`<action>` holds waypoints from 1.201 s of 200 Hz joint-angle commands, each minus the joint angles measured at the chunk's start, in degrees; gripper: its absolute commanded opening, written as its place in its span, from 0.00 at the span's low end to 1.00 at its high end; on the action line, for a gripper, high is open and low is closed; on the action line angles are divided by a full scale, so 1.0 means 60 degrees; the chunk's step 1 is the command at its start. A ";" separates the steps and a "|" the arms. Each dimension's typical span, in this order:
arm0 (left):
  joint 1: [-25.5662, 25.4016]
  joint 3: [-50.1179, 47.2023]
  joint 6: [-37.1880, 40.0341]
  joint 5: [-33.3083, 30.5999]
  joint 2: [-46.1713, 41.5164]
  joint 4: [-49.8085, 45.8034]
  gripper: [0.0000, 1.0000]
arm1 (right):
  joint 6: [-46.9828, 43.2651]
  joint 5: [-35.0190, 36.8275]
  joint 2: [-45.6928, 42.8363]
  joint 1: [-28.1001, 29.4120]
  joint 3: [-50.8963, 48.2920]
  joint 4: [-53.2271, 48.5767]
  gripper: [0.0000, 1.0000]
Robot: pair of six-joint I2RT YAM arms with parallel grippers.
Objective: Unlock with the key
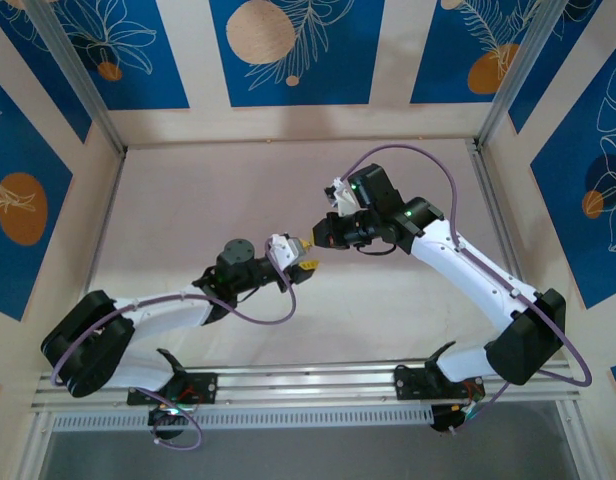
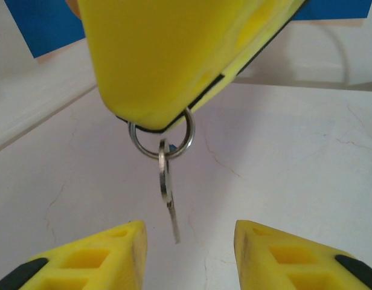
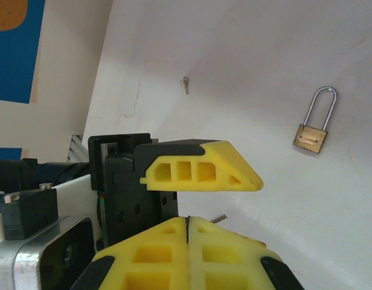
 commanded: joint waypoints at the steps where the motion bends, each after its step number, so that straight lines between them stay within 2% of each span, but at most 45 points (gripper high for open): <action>1: -0.0012 -0.0064 -0.0032 -0.0039 -0.0191 0.0496 0.39 | 0.0142 -0.0230 -0.0200 0.0071 -0.0172 0.0034 0.01; 21: 0.0000 -0.0063 -0.0056 0.0017 -0.0209 0.0505 0.35 | 0.0146 -0.0222 -0.0184 0.0079 -0.0203 0.0052 0.01; 48: -0.0001 -0.0056 -0.0045 -0.0011 -0.0261 0.0460 0.24 | 0.0154 -0.0194 -0.0189 0.0070 -0.0234 0.0053 0.01; 91: -0.0008 -0.0020 -0.0017 -0.0184 -0.0287 0.0350 0.15 | 0.0077 -0.0089 -0.0202 0.0039 -0.0269 -0.0036 0.01; 137: -0.0003 -0.0020 0.0028 -0.0275 -0.0296 0.0321 0.00 | 0.0059 -0.0018 -0.0321 -0.0076 -0.0325 -0.0065 0.01; 240: -0.0010 0.0174 -0.0047 -0.0073 -0.0253 -0.0199 0.00 | 0.0000 0.0161 -0.0537 -0.0471 -0.0626 -0.0038 0.01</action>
